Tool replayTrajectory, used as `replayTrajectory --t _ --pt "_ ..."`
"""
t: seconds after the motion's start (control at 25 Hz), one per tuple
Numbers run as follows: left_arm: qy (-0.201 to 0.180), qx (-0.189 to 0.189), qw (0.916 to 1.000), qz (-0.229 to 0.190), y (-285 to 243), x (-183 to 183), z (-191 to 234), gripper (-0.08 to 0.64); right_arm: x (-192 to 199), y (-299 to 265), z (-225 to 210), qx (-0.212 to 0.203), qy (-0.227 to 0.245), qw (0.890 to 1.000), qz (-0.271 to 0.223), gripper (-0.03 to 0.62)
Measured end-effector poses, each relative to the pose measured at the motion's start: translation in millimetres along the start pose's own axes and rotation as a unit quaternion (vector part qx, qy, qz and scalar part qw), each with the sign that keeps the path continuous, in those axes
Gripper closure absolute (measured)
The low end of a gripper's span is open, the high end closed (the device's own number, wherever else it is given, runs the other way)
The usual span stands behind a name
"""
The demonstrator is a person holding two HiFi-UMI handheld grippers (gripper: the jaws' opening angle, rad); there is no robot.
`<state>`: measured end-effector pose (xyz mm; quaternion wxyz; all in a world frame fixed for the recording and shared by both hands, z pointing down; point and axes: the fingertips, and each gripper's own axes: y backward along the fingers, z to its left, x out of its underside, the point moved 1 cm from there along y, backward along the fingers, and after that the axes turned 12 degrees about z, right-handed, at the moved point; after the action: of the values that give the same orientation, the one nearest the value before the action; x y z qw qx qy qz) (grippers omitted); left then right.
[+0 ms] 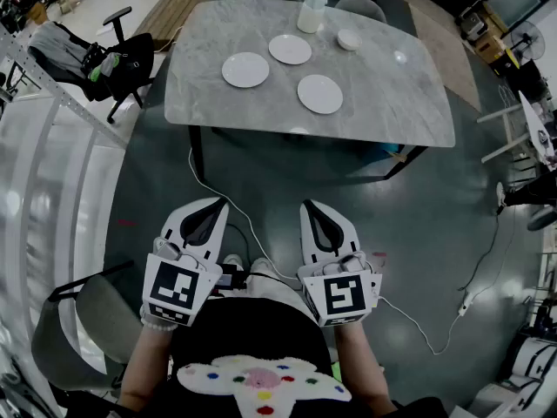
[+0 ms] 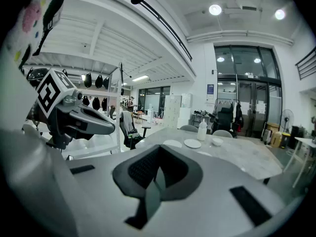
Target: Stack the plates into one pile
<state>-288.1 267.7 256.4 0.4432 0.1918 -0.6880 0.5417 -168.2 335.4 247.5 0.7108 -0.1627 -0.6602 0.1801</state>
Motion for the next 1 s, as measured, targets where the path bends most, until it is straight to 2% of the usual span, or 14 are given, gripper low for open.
replayTrajectory --t 0.72,1.0 --pt "-0.010 -0.003 0.9999 0.003 -4.9 -2.4 -17.7 0.549 4.2 13.5 -7.4 -0.007 -0.007 1.000 -0.015 0.588" --pt "-0.006 -0.008 0.9999 -0.006 -5.4 -4.9 -31.7 0.549 17.2 24.7 -18.5 -0.002 -0.021 1.000 -0.019 0.588"
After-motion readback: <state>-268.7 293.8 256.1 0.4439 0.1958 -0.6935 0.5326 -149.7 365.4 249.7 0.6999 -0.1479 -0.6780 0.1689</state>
